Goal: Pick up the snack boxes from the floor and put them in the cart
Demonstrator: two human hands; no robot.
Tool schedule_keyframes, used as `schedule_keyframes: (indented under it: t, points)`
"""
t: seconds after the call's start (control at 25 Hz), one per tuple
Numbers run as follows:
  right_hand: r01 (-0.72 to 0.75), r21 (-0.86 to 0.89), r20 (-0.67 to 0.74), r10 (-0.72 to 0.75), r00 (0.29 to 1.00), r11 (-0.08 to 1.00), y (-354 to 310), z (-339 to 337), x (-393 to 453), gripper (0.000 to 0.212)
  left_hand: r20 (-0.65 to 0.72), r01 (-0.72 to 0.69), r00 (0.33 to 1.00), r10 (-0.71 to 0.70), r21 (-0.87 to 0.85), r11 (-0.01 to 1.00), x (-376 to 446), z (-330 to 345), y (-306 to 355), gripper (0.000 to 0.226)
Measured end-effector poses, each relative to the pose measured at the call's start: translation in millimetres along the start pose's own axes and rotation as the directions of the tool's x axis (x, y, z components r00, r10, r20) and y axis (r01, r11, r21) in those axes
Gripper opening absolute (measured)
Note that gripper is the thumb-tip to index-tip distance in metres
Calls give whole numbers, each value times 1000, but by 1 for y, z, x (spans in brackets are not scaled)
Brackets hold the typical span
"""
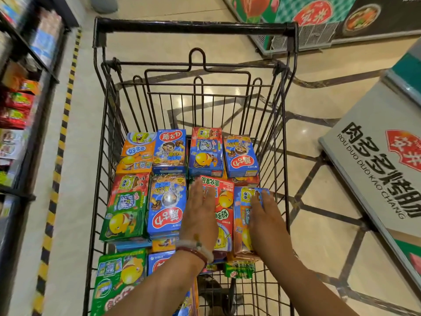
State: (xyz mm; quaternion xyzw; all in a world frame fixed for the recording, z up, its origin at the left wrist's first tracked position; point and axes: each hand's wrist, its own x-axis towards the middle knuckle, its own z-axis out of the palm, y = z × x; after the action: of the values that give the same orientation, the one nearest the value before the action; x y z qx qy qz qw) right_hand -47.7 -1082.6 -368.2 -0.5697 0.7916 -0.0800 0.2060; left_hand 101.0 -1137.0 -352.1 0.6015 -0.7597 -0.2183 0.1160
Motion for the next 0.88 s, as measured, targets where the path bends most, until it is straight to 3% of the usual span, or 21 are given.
schedule_keyframes:
  t: [0.04,0.08,0.2,0.32,0.44,0.56,0.68,0.88]
  points:
    - [29,-67,-22,-30,999,997,0,4,1,47,-7,-91,996,92,136,987,-2,1,2,64]
    - [46,-102,-8,-47,999,994,-1,6,4,46,79,-135,990,121,214,967,-3,0,4,56]
    - [83,-166,6,-83,997,983,-8,5,22,52,280,-136,959,31,361,923,2,0,-7,69]
    - [135,-217,44,-128,991,967,-14,6,41,52,296,-131,955,24,348,928,13,5,-19,66]
    - [163,-243,69,-151,986,956,-12,5,42,50,301,-163,953,43,385,908,13,10,-22,82]
    - [188,-185,28,-186,982,965,-8,8,42,51,318,-145,948,22,368,918,12,12,-20,67]
    - [160,-110,96,-150,984,981,-6,3,46,54,290,-154,955,67,289,945,16,7,-21,67]
    - [206,-226,140,-177,974,952,-15,-19,47,57,267,-85,961,77,17,996,16,-33,-26,55]
